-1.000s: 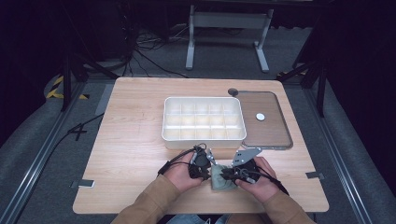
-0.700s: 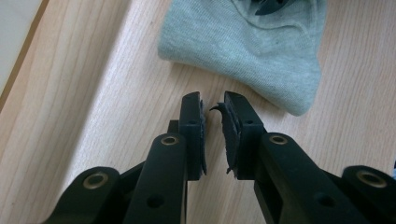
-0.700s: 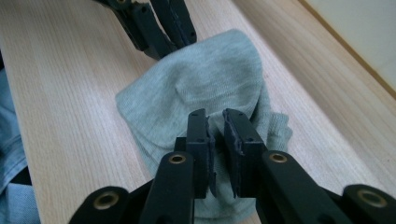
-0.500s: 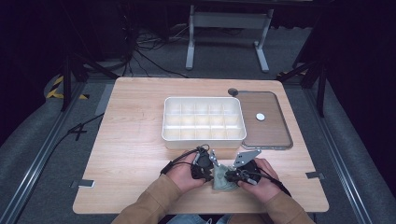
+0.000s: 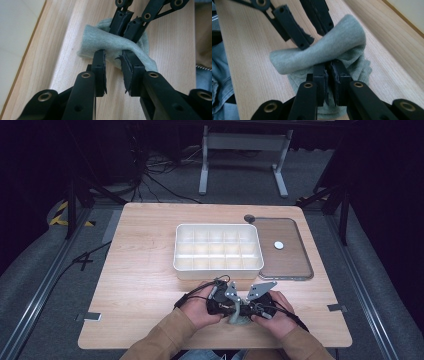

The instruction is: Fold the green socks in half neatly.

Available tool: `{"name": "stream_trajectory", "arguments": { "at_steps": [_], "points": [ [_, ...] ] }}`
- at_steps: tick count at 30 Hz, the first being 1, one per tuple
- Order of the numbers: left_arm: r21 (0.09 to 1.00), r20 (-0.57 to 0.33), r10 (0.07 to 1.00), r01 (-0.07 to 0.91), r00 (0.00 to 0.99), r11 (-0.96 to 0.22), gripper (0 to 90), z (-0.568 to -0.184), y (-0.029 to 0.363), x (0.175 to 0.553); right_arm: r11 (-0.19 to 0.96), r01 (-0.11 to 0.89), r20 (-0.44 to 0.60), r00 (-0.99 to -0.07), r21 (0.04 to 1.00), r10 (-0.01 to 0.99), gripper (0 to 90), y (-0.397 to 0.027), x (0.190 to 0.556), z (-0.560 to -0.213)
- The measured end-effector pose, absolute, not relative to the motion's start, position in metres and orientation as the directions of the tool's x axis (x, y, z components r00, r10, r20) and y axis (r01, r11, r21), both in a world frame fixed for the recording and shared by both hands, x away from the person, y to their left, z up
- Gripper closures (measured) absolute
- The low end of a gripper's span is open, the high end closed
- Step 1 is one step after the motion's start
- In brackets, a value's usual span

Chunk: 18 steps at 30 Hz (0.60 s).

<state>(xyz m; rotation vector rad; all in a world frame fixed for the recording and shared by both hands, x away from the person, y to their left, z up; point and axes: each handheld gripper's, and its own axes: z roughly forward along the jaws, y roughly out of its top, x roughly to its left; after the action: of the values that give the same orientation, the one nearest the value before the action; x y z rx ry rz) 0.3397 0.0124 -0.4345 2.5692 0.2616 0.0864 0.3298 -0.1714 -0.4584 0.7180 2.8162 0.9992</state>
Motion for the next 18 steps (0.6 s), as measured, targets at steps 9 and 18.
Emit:
{"name": "stream_trajectory", "arguments": {
  "at_steps": [9, 18],
  "points": [
    [0.523, -0.009, 0.231, 0.202, 0.973, -0.828, 70.0, -0.435, 0.021, 0.345, 0.669, 0.405, 0.098, -0.889, 0.623, 0.448, 77.2, -0.175, 0.329, -0.448],
    [0.522, -0.023, 0.228, 0.206, 0.973, -0.827, 69.4, -0.435, 0.023, 0.347, 0.637, 0.426, 0.081, -0.864, 0.642, 0.497, 81.5, -0.215, 0.331, -0.432]
  ]
}}
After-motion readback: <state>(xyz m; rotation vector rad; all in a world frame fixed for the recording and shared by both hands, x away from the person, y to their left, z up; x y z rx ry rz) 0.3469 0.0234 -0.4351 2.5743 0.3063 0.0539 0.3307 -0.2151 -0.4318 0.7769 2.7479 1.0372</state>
